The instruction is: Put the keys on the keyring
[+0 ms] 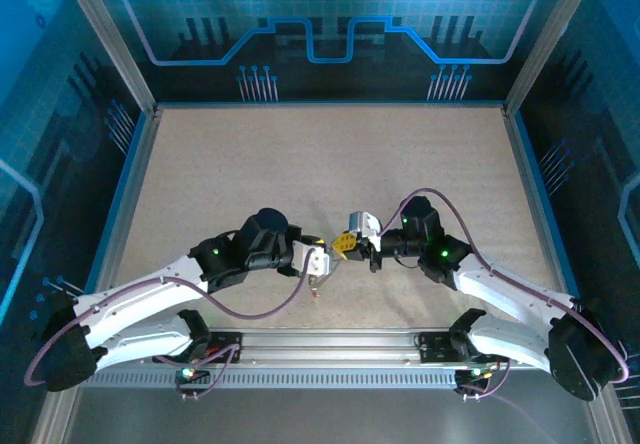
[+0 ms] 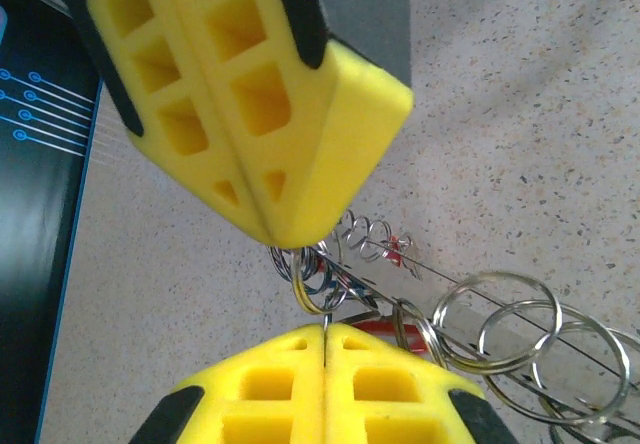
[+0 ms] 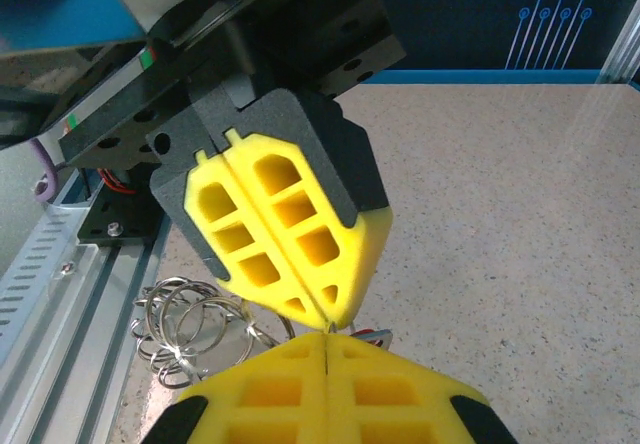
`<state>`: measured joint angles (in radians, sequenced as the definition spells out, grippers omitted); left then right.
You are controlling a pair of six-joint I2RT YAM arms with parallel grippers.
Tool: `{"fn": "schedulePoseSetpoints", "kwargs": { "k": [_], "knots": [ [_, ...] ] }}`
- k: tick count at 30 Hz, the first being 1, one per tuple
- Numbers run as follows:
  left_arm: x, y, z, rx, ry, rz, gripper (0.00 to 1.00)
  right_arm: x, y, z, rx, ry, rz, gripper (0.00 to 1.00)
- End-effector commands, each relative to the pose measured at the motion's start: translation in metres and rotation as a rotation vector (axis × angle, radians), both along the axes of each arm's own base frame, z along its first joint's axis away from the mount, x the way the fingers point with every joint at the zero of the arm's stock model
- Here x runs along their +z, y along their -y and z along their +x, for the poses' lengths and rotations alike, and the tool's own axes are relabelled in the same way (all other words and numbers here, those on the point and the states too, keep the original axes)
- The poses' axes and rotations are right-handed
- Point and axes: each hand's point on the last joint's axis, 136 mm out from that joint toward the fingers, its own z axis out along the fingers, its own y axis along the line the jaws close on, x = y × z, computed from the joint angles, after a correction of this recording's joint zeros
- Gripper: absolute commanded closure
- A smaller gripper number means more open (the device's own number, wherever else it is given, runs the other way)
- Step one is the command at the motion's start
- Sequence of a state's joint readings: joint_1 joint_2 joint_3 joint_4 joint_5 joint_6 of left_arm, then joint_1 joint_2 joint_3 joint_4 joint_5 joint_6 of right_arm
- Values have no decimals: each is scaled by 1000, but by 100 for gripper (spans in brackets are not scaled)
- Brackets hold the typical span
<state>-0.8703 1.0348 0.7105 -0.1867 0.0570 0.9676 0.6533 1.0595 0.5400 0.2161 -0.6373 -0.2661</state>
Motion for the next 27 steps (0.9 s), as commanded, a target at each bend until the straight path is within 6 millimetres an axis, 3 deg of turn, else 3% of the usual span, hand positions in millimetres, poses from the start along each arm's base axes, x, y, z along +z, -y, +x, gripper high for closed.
{"fn": "schedulePoseSetpoints", "kwargs": {
  "k": [1,4,10,15,21,27],
  "knots": [
    [12,-2,-1,-5,13,-30,100,2,1,1,28,38,-15,92],
    [19,-2,-3,-29,37,-23,100,-1,1,1,37,45,-41,87],
    [30,0,-3,-52,71,-26,100,-6,2,1,51,47,-77,86],
    [33,0,-4,-74,77,-8,100,-4,3,3,45,59,-77,72],
    [44,1,-8,-103,91,-12,100,-7,-5,8,57,39,-83,64],
    [47,0,-11,-114,91,-10,100,-12,-16,12,58,28,-118,65]
  ]
}}
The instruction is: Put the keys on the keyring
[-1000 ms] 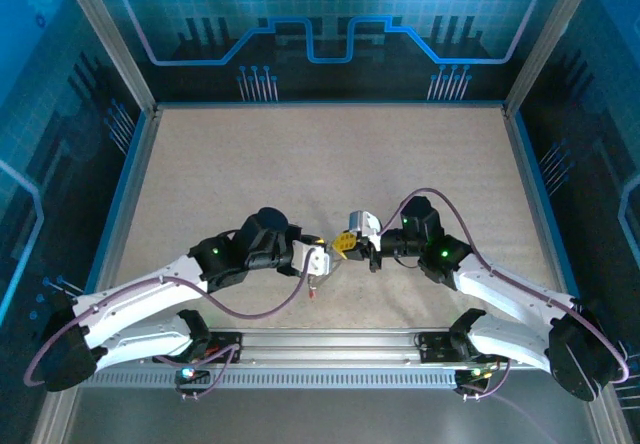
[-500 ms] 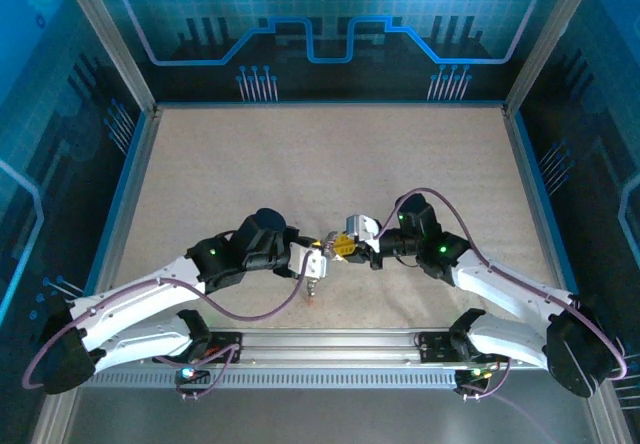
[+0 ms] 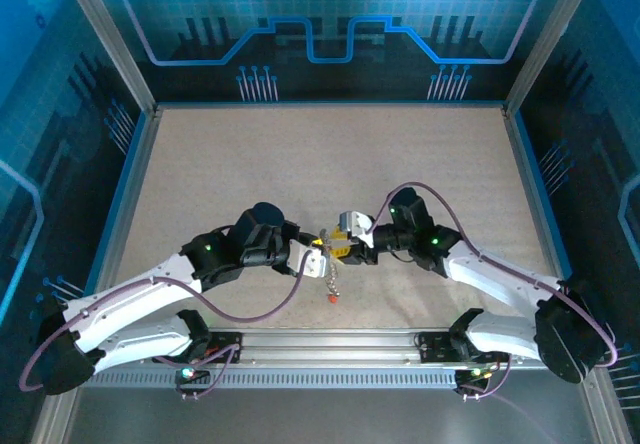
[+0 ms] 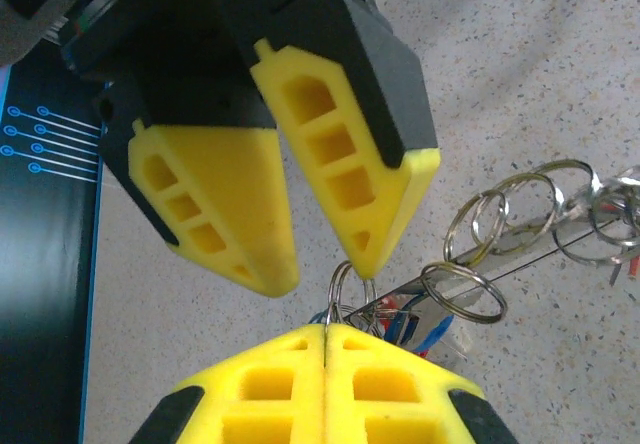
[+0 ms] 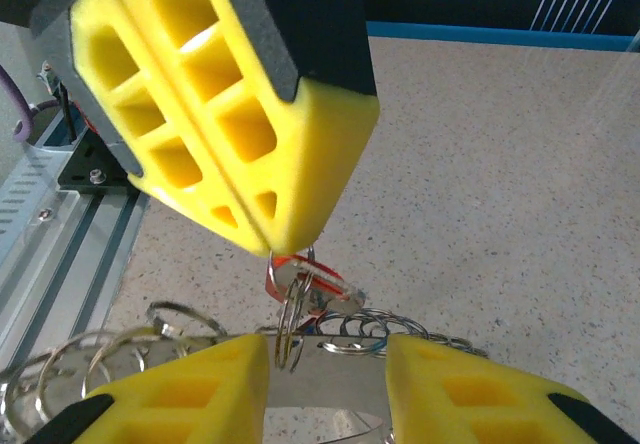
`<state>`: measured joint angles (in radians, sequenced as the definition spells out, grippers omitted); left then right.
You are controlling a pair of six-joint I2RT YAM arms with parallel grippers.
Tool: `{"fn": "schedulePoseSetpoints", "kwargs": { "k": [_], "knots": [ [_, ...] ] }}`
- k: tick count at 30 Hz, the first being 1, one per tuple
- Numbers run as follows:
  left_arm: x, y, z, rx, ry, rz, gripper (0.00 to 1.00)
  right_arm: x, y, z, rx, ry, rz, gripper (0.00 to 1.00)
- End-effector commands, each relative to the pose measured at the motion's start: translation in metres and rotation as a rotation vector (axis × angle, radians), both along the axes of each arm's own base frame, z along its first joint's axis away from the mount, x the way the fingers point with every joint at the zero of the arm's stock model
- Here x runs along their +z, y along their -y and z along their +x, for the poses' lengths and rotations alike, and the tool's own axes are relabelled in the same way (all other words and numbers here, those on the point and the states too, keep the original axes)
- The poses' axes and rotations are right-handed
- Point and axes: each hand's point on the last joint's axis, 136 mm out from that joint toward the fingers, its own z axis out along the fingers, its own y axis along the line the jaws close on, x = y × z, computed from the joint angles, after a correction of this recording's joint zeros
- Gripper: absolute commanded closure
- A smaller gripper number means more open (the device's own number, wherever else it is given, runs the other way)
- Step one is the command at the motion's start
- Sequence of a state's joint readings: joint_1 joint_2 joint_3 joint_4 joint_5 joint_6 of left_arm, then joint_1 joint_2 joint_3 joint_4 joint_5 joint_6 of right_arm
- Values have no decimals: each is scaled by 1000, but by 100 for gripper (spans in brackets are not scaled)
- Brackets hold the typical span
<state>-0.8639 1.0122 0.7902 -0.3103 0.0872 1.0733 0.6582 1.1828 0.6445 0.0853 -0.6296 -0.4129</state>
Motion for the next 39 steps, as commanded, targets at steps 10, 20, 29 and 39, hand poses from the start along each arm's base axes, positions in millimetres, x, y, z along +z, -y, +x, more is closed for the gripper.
{"fn": "schedulePoseSetpoints", "kwargs": {
  "k": [10,20,29,39],
  "knots": [
    [27,3,-3,-31,34,-62,100,-5,-18,-5,26,0,-53,79],
    [14,-8,-3,8,28,-21,100,3,-16,-5,9,20,-36,100],
    [0,-22,1,58,40,16,100,9,-8,-2,-13,-6,13,100],
    [-8,-26,3,94,18,17,100,11,-3,-1,-19,-28,44,100]
  ]
}}
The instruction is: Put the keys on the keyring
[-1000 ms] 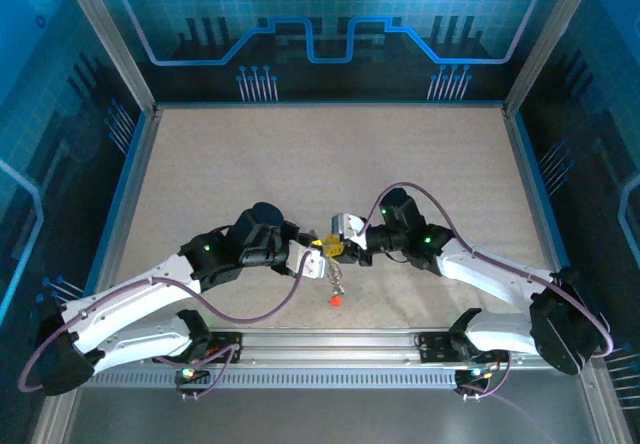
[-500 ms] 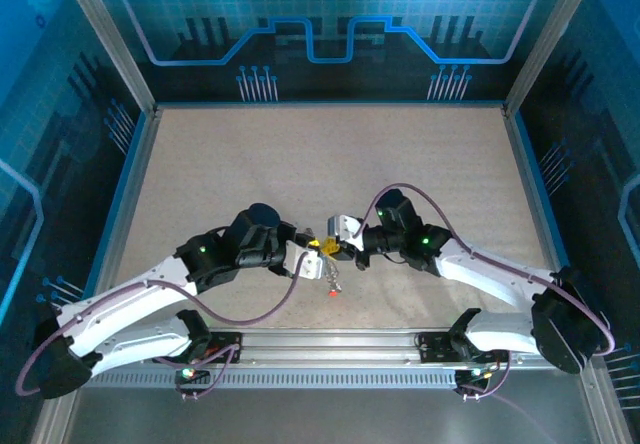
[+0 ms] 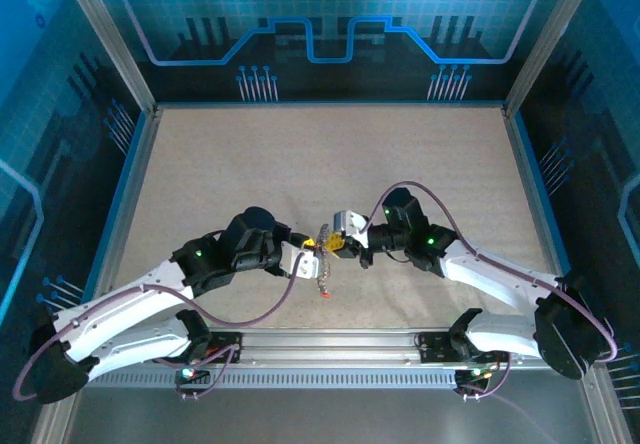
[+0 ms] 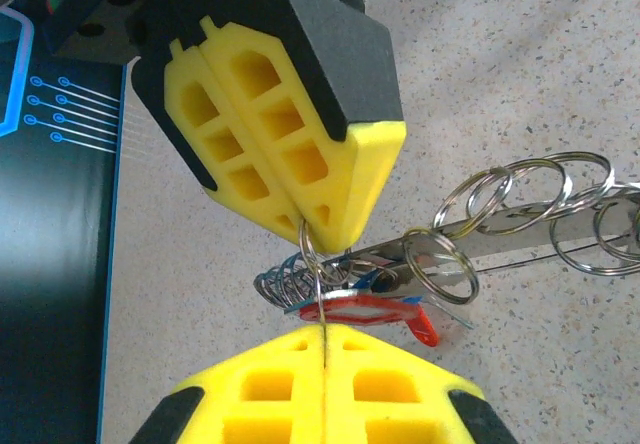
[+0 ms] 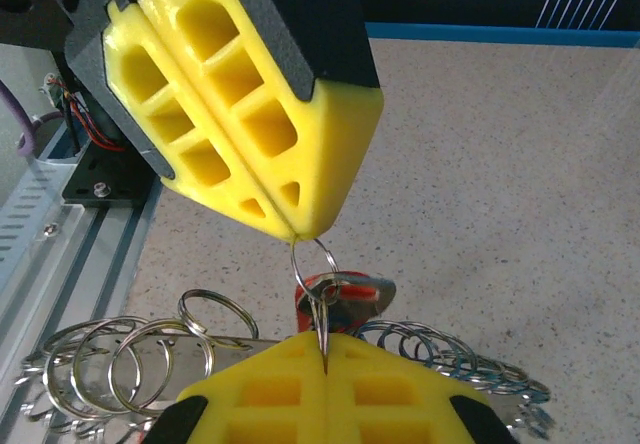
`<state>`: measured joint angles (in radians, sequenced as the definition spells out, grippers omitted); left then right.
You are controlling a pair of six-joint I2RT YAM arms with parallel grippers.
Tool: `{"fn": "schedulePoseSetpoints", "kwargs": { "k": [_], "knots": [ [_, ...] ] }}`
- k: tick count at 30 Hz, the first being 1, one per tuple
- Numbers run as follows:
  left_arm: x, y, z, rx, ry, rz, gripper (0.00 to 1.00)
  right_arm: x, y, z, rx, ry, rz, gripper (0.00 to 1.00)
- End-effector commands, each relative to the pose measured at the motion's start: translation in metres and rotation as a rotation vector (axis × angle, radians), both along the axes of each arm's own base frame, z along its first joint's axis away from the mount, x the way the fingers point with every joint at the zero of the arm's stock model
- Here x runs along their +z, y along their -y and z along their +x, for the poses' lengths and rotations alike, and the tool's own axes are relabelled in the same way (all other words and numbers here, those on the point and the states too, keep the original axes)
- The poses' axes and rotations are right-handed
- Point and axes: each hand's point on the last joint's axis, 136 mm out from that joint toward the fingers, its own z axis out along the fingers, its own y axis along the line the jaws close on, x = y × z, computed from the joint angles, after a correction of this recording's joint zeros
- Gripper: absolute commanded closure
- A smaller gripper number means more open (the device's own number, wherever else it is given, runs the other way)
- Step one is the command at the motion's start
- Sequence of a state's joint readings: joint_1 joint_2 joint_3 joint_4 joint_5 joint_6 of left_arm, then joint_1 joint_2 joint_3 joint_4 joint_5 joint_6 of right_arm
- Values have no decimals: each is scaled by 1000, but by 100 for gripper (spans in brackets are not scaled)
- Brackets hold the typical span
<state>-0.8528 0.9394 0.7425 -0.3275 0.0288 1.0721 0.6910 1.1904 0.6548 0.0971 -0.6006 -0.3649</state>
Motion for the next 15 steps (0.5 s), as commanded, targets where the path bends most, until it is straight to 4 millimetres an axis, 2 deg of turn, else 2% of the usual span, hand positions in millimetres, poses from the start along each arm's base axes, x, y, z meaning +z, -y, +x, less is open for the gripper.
{"fn": "schedulePoseSetpoints", "kwargs": {
  "k": [1,13,15],
  "knots": [
    [-5,-6,2,35,-13,-5,100,10,5,1,-9,-6,49,100],
    [1,14,0,20,-74,-142,100,29,8,0,-14,4,133,100],
    [5,17,0,22,-84,-176,82,29,9,0,-16,11,129,100]
  ]
}}
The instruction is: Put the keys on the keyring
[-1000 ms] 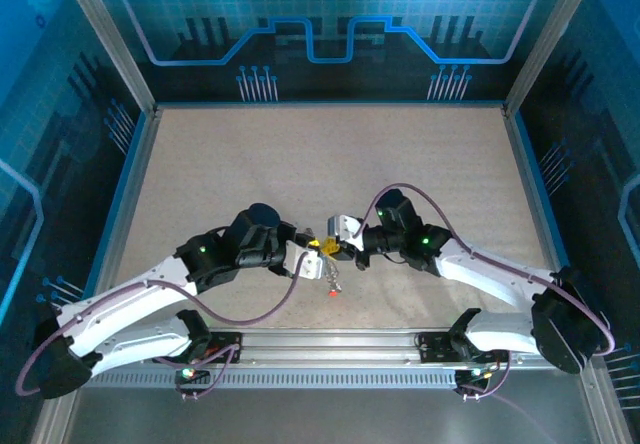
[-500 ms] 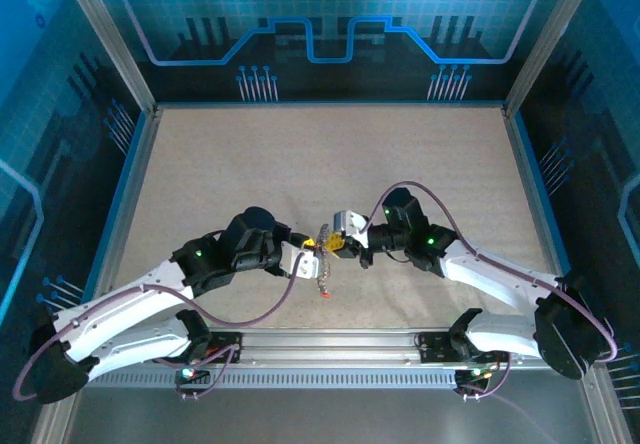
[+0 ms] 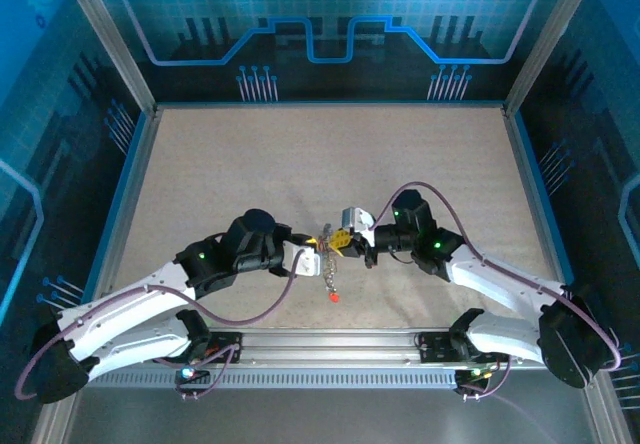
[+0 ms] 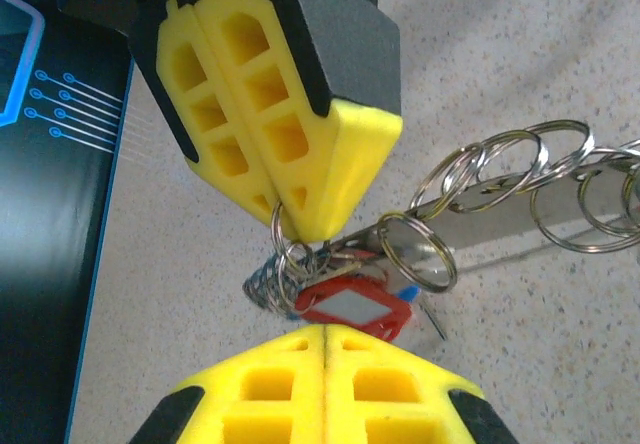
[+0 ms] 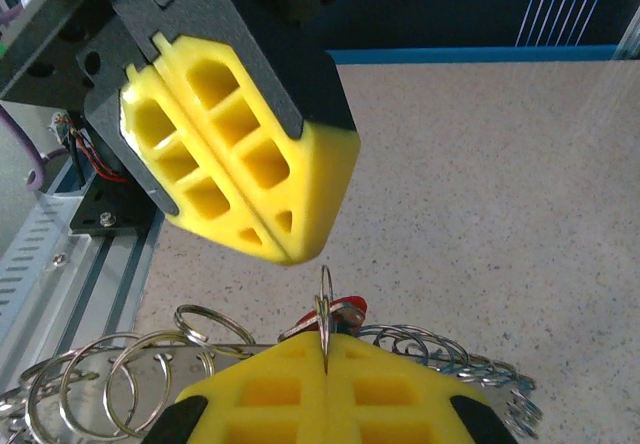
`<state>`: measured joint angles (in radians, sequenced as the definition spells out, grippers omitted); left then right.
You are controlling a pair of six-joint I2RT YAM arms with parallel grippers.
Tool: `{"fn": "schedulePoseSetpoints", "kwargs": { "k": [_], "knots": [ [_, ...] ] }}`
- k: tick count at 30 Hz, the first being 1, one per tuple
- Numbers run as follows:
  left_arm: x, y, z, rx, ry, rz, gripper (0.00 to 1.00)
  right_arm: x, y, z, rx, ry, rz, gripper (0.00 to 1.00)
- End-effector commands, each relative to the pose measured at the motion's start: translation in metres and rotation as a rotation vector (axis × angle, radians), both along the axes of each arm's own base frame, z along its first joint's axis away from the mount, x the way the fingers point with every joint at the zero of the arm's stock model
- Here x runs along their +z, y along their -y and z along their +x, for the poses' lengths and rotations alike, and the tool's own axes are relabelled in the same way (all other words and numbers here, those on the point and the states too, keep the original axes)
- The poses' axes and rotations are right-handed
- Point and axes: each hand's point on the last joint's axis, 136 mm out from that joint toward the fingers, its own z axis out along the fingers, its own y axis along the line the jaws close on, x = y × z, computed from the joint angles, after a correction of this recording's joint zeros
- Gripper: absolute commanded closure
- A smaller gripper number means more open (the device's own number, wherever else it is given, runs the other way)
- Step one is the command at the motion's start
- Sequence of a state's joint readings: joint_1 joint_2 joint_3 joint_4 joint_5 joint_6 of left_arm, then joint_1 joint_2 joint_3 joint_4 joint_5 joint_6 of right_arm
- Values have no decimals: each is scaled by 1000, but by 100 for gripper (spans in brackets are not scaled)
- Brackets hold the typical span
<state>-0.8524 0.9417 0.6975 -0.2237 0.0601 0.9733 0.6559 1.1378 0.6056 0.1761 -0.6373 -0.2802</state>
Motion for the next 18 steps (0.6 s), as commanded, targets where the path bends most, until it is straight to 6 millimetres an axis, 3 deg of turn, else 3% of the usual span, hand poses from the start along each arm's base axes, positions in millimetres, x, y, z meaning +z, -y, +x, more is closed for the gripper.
{"fn": "schedulePoseSetpoints", "kwargs": {
  "k": [1,3,8,15,18],
  "knots": [
    [7,9,-1,-4,-33,-95,76,16,1,-2,17,38,53,100],
    [11,9,2,7,-17,-132,69,17,1,-3,22,43,52,100],
    [17,10,6,25,-1,-173,62,17,2,-6,33,52,48,100],
    [23,14,9,20,8,-189,61,16,3,-9,50,55,42,100],
    [25,18,7,-4,2,-194,65,16,3,-9,49,56,42,100]
  ]
}}
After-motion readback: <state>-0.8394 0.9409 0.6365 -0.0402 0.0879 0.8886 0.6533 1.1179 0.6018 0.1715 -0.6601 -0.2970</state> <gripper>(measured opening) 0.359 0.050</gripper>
